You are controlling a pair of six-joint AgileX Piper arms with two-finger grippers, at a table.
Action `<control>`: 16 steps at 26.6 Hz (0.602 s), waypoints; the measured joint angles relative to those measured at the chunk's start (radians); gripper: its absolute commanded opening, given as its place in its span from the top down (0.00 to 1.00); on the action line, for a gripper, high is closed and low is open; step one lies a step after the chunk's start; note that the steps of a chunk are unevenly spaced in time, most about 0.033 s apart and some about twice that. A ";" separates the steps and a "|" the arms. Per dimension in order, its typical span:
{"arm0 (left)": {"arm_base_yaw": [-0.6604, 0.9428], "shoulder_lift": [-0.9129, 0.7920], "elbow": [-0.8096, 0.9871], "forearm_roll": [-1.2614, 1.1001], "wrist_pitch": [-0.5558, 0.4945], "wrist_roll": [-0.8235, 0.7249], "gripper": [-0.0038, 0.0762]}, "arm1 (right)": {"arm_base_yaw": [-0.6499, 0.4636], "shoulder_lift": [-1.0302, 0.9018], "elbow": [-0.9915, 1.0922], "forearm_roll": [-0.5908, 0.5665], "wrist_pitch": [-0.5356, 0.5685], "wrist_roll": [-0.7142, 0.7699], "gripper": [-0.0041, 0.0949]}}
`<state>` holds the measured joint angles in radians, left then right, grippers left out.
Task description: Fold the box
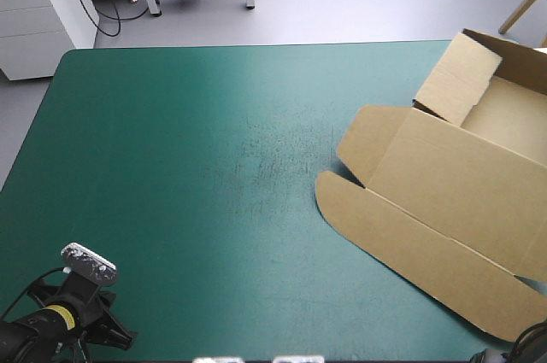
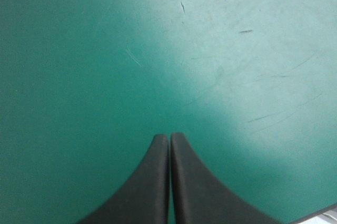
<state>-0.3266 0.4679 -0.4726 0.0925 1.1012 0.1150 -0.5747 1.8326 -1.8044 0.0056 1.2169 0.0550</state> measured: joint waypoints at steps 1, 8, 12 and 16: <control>0.000 0.000 0.000 0.000 0.000 0.000 0.96 | -0.016 0.000 0.000 -0.006 0.000 0.000 0.97; 0.000 0.000 0.000 0.000 0.000 0.000 0.96 | -0.047 0.000 0.021 -0.042 0.007 0.002 0.54; 0.000 0.000 0.000 0.000 0.000 0.000 0.96 | -0.047 0.000 0.034 -0.047 0.011 -0.020 0.51; 0.000 0.000 0.000 0.000 0.000 0.000 0.96 | -0.048 -0.018 0.037 -0.047 0.011 -0.027 0.51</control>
<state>-0.3266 0.4679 -0.4726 0.0925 1.1012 0.1150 -0.6224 1.8145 -1.7673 -0.0417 1.2276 0.0281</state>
